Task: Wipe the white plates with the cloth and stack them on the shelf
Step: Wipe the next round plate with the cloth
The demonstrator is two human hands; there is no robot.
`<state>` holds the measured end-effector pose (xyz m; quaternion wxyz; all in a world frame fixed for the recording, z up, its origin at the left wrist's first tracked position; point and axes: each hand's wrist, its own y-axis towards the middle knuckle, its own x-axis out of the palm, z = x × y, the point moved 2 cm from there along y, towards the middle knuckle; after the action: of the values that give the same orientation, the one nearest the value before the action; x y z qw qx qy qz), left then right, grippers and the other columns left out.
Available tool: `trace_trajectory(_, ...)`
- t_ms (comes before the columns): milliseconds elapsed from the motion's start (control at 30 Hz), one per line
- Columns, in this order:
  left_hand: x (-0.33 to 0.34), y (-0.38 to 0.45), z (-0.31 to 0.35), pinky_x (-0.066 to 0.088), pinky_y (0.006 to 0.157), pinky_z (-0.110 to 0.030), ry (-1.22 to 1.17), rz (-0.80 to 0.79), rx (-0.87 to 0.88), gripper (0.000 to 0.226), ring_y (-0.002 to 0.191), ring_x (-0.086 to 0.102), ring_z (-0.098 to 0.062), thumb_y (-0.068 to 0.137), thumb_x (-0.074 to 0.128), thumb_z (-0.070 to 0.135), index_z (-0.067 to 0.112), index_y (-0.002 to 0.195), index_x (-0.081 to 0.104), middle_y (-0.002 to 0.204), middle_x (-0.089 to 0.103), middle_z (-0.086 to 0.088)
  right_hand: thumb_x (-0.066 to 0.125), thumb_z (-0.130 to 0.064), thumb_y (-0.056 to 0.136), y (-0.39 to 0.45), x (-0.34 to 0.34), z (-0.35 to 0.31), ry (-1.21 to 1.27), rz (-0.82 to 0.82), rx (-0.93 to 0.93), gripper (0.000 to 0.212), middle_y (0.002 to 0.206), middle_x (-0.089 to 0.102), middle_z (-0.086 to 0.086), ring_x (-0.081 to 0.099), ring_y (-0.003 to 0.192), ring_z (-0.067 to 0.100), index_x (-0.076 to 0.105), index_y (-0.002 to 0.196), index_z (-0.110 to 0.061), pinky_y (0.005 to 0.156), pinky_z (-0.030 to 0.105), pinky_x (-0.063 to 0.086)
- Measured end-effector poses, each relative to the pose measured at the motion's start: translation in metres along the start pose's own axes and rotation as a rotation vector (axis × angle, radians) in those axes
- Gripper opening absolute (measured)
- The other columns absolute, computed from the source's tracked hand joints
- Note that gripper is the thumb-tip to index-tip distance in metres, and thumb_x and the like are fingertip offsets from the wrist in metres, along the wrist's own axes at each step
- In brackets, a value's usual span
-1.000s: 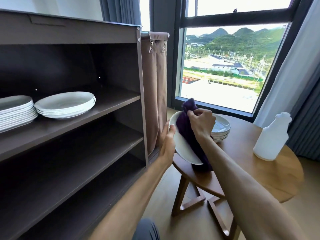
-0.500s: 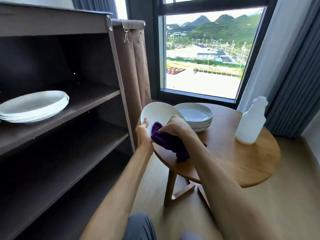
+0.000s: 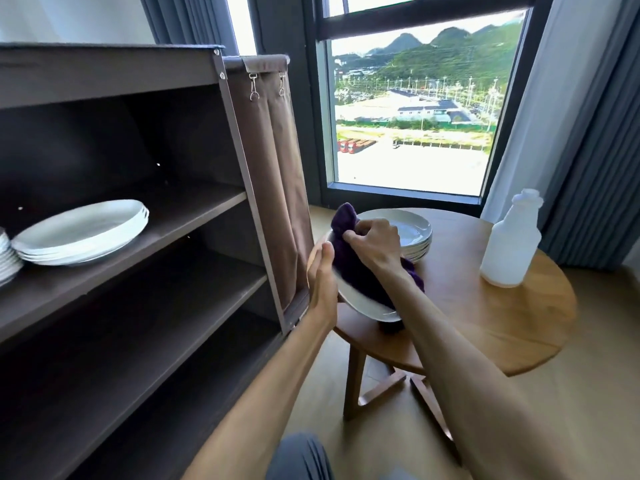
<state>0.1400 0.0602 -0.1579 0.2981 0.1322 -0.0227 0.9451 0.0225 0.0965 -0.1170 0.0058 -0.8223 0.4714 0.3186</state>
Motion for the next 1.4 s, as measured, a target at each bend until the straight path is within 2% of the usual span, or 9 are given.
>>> trace_trajectory(133,0.000,0.011,0.006,0.050,0.109,-0.049,-0.121,0.140,-0.082,0.057,0.114,0.065,-0.026,0.099,0.054,0.058,0.011,0.131,0.060,0.116,0.068,-0.011,0.067,-0.031,0.082,-0.026,0.002,-0.019,0.002,-0.327,-0.233,0.019,0.068,0.071,-0.001,0.065,0.067,0.017,0.079,0.075,-0.018,0.067,0.037,0.054)
trace_trajectory(333,-0.016,0.030,-0.015,0.053,0.100,-0.057,-0.134,0.039,-0.130,0.069,0.120,0.063,-0.035,0.064,0.068,0.079,0.040,0.121,0.068,0.129,0.068,-0.009,0.075,-0.031,0.074,-0.028,-0.011,-0.002,-0.343,-0.582,-0.010,0.020,0.075,0.066,0.008,0.061,0.068,0.020,0.074,0.074,-0.010,0.056,0.027,0.048)
trace_trajectory(533,-0.018,0.013,0.005,0.054,0.100,-0.060,0.010,-0.017,0.032,0.058,0.121,0.061,-0.033,0.074,0.053,0.071,0.044,0.125,0.065,0.127,0.066,-0.007,0.074,-0.035,0.072,-0.013,-0.022,0.047,-0.411,-0.173,0.206,0.025,0.085,0.067,0.008,0.065,0.079,0.029,0.065,0.084,-0.014,0.068,0.032,0.052)
trace_trajectory(700,-0.009,0.001,0.003,0.061,0.088,-0.037,0.060,-0.060,0.025,0.042,0.117,0.063,-0.031,0.102,0.046,0.043,0.022,0.136,0.057,0.127,0.064,-0.014,0.066,-0.027,0.078,0.007,-0.015,0.024,-0.327,0.068,0.040,0.020,0.080,0.067,0.013,0.065,0.081,0.035,0.072,0.079,-0.008,0.066,0.034,0.047)
trace_trajectory(767,-0.004,0.003,0.003,0.060,0.094,-0.044,0.049,-0.052,0.018,0.047,0.116,0.065,-0.032,0.095,0.049,0.046,0.022,0.134,0.061,0.125,0.067,-0.014,0.064,-0.030,0.076,0.008,-0.011,0.008,-0.213,0.084,-0.038,0.023,0.075,0.069,0.011,0.065,0.076,0.030,0.075,0.077,-0.010,0.069,0.038,0.053)
trace_trajectory(933,-0.007,0.017,0.009,0.053,0.101,-0.043,-0.004,0.019,0.018,0.033,0.111,0.066,-0.028,0.107,0.043,0.041,0.024,0.111,0.071,0.113,0.071,-0.011,0.071,-0.021,0.084,-0.025,-0.007,-0.019,0.085,-0.292,-0.164,0.020,0.062,0.062,0.004,0.050,0.051,0.004,0.074,0.069,-0.006,0.053,0.023,0.044)
trace_trajectory(1067,-0.017,0.024,0.006,0.048,0.109,-0.054,0.026,0.054,-0.006,0.064,0.123,0.060,-0.029,0.083,0.049,0.073,0.031,0.130,0.063,0.128,0.065,-0.007,0.076,-0.029,0.076,-0.026,-0.008,0.008,-0.232,-0.590,0.099,0.019,0.079,0.071,0.008,0.062,0.065,0.014,0.078,0.080,-0.011,0.059,0.028,0.049)
trace_trajectory(1233,-0.011,0.010,0.009,0.053,0.103,-0.052,0.145,-0.040,0.135,0.071,0.123,0.058,-0.029,0.085,0.046,0.067,0.029,0.145,0.054,0.133,0.060,-0.009,0.073,-0.031,0.068,-0.015,-0.016,0.056,-0.382,-0.152,0.242,0.022,0.073,0.066,0.007,0.067,0.076,0.030,0.066,0.074,-0.011,0.062,0.030,0.048)
trace_trajectory(1400,-0.003,0.008,0.003,0.050,0.107,-0.048,0.247,-0.130,0.074,0.064,0.125,0.058,-0.023,0.089,0.043,0.067,0.032,0.141,0.058,0.134,0.063,-0.002,0.068,-0.021,0.075,-0.002,-0.018,0.036,-0.108,0.127,0.126,0.026,0.056,0.059,0.007,0.060,0.065,0.030,0.060,0.053,-0.012,0.060,0.031,0.039)
